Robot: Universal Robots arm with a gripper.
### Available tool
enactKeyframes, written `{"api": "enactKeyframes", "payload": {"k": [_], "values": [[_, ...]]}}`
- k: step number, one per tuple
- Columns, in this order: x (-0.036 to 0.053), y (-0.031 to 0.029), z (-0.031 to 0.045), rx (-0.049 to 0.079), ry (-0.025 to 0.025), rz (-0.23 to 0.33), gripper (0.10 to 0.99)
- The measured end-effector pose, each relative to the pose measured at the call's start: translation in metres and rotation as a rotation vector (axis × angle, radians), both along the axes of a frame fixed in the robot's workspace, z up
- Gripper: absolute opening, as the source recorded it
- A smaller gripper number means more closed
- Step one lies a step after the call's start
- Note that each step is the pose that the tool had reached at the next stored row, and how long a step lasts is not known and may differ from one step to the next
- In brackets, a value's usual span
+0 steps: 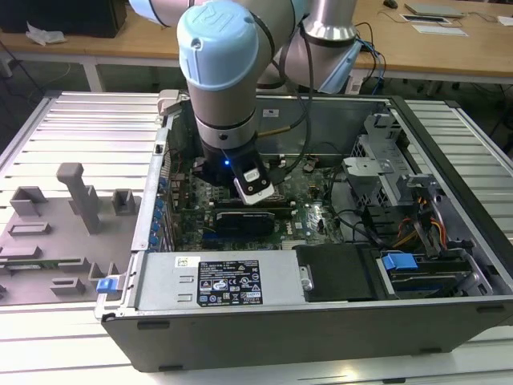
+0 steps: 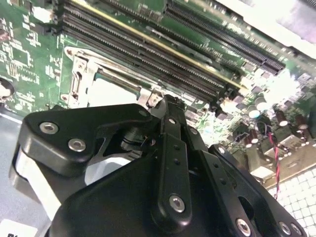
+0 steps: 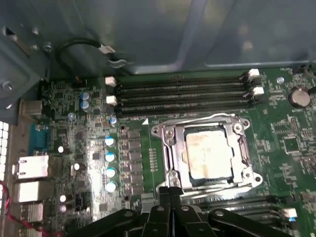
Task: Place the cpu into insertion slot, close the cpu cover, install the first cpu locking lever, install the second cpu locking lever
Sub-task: 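Install the second cpu locking lever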
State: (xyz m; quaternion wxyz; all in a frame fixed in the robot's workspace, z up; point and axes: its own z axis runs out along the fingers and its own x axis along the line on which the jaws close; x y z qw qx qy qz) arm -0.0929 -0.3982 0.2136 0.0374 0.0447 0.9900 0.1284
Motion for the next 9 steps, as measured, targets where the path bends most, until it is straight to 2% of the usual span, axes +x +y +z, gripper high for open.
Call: {"api": "enactKeyframes", "payload": {"k": [1,2,7,9], "values": [[0.0016,0.0000,0.0000,-0.007,0.0000,-0.001,0.106],[0.0071,0.0000,0.0001,-0.010,0.0005,-0.002,0.106],[0.0259,0.0000,0.0000,-0.016,0.0033,-0.003,0.106],[0.0342,0.0030,0.0001,-0.031,0.0055,-0.003,0.106]]}}
